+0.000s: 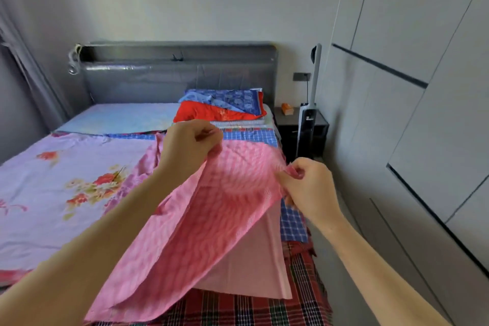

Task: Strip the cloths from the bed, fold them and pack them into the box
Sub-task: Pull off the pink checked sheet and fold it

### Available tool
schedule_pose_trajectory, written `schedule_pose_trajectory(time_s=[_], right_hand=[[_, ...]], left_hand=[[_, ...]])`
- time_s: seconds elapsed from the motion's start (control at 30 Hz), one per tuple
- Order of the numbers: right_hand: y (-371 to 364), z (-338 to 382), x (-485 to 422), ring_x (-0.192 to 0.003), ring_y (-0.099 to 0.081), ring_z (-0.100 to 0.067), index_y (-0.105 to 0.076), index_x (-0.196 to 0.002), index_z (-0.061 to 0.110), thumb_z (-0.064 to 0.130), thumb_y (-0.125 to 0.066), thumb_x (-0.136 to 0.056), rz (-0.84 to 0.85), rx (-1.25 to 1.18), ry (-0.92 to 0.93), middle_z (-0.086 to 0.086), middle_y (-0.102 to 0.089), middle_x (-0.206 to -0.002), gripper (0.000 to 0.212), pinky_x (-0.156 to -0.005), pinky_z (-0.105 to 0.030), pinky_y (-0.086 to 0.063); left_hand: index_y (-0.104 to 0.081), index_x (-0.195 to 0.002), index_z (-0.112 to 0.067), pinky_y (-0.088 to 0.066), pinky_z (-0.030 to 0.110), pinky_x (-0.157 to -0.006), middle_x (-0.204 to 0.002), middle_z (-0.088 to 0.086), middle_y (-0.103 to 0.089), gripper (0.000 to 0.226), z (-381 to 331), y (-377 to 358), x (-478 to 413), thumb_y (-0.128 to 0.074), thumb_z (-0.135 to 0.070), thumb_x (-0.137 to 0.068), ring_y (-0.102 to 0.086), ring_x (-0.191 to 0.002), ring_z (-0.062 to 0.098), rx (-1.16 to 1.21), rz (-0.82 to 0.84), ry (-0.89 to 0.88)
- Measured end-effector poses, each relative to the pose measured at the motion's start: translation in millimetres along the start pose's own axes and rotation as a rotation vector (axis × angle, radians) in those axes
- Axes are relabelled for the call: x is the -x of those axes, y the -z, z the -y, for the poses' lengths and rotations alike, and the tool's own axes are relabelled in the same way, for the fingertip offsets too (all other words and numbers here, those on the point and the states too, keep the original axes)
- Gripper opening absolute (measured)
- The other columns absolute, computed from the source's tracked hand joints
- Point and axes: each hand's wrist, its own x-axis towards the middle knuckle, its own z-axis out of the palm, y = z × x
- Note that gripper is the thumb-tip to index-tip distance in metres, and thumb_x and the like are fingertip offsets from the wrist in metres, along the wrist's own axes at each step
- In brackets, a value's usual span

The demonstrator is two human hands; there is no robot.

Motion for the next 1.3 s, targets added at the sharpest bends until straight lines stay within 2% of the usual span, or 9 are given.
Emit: schedule_pose_trajectory(time_s=[0.2,0.4,0.53,0.67,0.73,0.87,0.93,1.17,1.3], right_hand=[[12.6,86.7,1.4,-0.032,-0.052,-0.015,-0.055,-0.074,-0.002,0.007,-0.07,-0.083,0.108,-0.328,0.01,-0.011,-0.058,-0.047,0.019,-0.033,-0.023,-0.042],[7.0,109.4,-7.8,-0.039,-0.06,-0.015,-0.057,-0.096,-0.016,-0.005,-0.058,-0.089,0.296,-0.539,-0.122,-0.019,-0.059,-0.063,0.014,-0.041,-0.024,-0.052],[6.7,104.5,-10.4,-0.045,-0.064,-0.018,-0.055,-0.103,-0.02,-0.007,-0.054,-0.09,0.427,-0.474,-0.132,-0.02,-0.063,-0.066,0.019,-0.048,-0.028,-0.057],[2.0,97.4,-11.1,-0.045,-0.063,-0.025,-0.047,-0.105,0.0,0.001,-0.06,-0.09,0.445,-0.408,-0.076,-0.009,-0.065,-0.054,0.02,-0.043,-0.03,-0.053],[1.0,92.7,-13.5,-0.048,-0.064,-0.026,-0.049,-0.1,0.0,0.003,-0.06,-0.09,0.446,-0.387,-0.025,-0.011,-0.067,-0.057,0.015,-0.047,-0.034,-0.056],[9.1,74.9,-19.2,-0.077,-0.072,-0.028,-0.06,-0.096,-0.005,-0.003,-0.058,-0.09,0.517,-0.354,0.002,-0.025,-0.07,-0.082,0.007,-0.077,-0.042,-0.059],[12.0,66.7,-18.8,-0.087,-0.071,-0.028,-0.06,-0.1,-0.003,-0.01,-0.057,-0.088,0.58,-0.323,0.013,-0.022,-0.071,-0.091,0.015,-0.084,-0.039,-0.057],[1.9,57.0,-17.7,-0.067,-0.071,-0.023,-0.067,-0.08,0.011,0.005,-0.068,-0.084,0.465,-0.151,0.158,-0.008,-0.073,-0.071,0.008,-0.069,-0.037,-0.059],[-3.2,53.8,-17.2,-0.066,-0.07,-0.012,-0.071,-0.076,0.021,0.011,-0.074,-0.08,0.383,-0.13,0.211,0.001,-0.073,-0.071,0.011,-0.071,-0.035,-0.058]], left_hand=[[-0.068,-0.067,-0.009,-0.046,0.015,-0.058,-0.055,0.002,-0.066,0.016,-55.0,34.9,-2.0,-0.07,-0.013,-0.082,-0.055,-0.048,0.001,0.1,0.013,-0.075],[-0.069,-0.069,-0.005,-0.043,0.012,-0.054,-0.049,-0.008,-0.062,0.017,-65.7,32.7,1.7,-0.068,-0.012,-0.084,-0.055,-0.045,0.001,0.037,0.041,0.036],[-0.071,-0.073,0.0,-0.047,0.021,-0.055,-0.063,0.007,-0.07,0.017,-65.8,28.9,11.2,-0.064,-0.009,-0.086,-0.061,-0.055,0.012,-0.054,0.078,0.021],[-0.073,-0.082,-0.002,-0.052,0.037,-0.07,-0.072,0.011,-0.071,0.011,-59.1,15.0,19.1,-0.065,-0.009,-0.084,-0.066,-0.068,0.022,-0.146,0.07,-0.002],[-0.072,-0.082,-0.002,-0.049,0.041,-0.07,-0.072,0.012,-0.07,0.011,-56.5,7.9,23.4,-0.065,-0.01,-0.083,-0.065,-0.07,0.025,-0.179,0.06,-0.004],[-0.073,-0.08,-0.007,-0.049,0.038,-0.069,-0.069,0.008,-0.07,0.012,-48.5,4.4,29.6,-0.068,-0.017,-0.084,-0.065,-0.069,0.023,-0.175,0.034,0.063],[-0.073,-0.078,-0.006,-0.051,0.039,-0.07,-0.067,0.007,-0.07,0.014,-43.5,5.8,30.7,-0.068,-0.017,-0.084,-0.066,-0.068,0.023,-0.131,0.04,0.108],[-0.072,-0.088,-0.007,-0.048,0.027,-0.068,-0.065,-0.005,-0.064,0.013,-37.2,-4.3,36.9,-0.062,-0.015,-0.089,-0.059,-0.06,0.007,-0.116,0.161,0.127],[-0.072,-0.094,-0.008,-0.046,0.026,-0.065,-0.071,-0.003,-0.064,0.014,-36.7,-11.4,36.8,-0.06,-0.014,-0.091,-0.053,-0.06,0.002,-0.13,0.159,0.102]])
